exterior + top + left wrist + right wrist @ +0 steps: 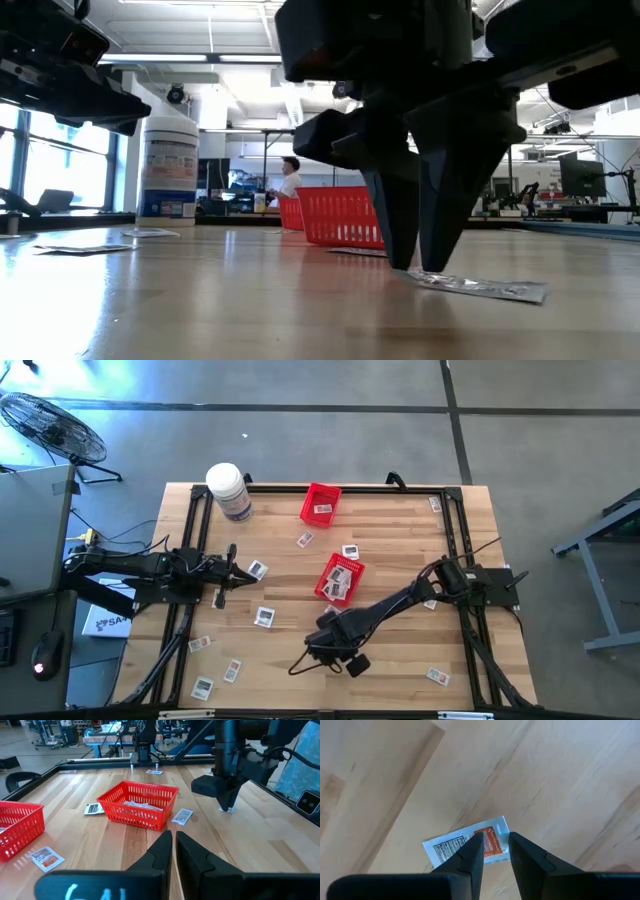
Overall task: Pick & Place First Aid Supplies
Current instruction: Put the white ointment pack into the top red bin
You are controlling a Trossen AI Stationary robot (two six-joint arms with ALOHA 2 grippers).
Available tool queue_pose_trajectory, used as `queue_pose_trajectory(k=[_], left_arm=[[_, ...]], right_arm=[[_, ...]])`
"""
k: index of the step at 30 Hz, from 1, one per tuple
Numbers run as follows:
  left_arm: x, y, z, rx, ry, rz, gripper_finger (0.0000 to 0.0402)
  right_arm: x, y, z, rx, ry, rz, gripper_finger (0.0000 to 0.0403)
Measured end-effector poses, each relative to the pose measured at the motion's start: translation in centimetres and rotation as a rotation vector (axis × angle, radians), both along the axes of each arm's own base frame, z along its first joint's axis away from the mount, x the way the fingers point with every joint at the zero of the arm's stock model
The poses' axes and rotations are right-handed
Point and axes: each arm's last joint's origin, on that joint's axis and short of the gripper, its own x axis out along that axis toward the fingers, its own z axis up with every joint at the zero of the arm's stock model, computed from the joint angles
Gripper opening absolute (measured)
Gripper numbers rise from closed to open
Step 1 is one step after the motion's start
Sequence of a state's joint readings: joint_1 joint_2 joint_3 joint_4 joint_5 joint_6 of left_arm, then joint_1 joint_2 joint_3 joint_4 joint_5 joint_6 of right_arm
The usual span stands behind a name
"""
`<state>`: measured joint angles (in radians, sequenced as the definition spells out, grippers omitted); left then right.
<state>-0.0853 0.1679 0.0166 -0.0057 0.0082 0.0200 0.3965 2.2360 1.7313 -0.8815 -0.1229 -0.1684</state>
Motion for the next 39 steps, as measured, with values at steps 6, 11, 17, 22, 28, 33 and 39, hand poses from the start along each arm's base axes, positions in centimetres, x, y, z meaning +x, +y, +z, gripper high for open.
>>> queue_pose_trajectory(k=[6,11,17,22,28,33,39], left_arm=[[0.0,0.0,0.0,0.0,0.0,0.0,0.0021],[0.0,0.0,0.0,0.0,0.0,0.0,0.0021],[0.0,0.0,0.0,0.0,0.0,0.0,0.0021],[0.0,0.0,0.0,0.0,0.0,0.0,0.0021],[0.0,0.0,0.0,0.0,0.0,0.0,0.0021],[0.0,0.0,0.0,0.0,0.0,0.0,0.0021],[0.0,0.0,0.0,0.0,0.0,0.0,0.0021]], right_arm=[[0.4,-0.5,0.0,0.009,-0.021,0.057,0.0089],[0.6,-0.7,0.1,0.029,-0.034,0.095,0.0099],[0.6,-1.2,-0.6,0.085,-0.032,0.145,0.0098],[0.5,-1.3,-1.0,0.073,-0.053,0.153,0.009],[0.5,-1.4,-0.9,0.071,-0.052,0.152,0.0082],[0.7,-1.8,-1.0,0.07,-0.049,0.143,0.0069],[0.8,-2.1,-1.0,0.057,-0.045,0.128,0.0044]])
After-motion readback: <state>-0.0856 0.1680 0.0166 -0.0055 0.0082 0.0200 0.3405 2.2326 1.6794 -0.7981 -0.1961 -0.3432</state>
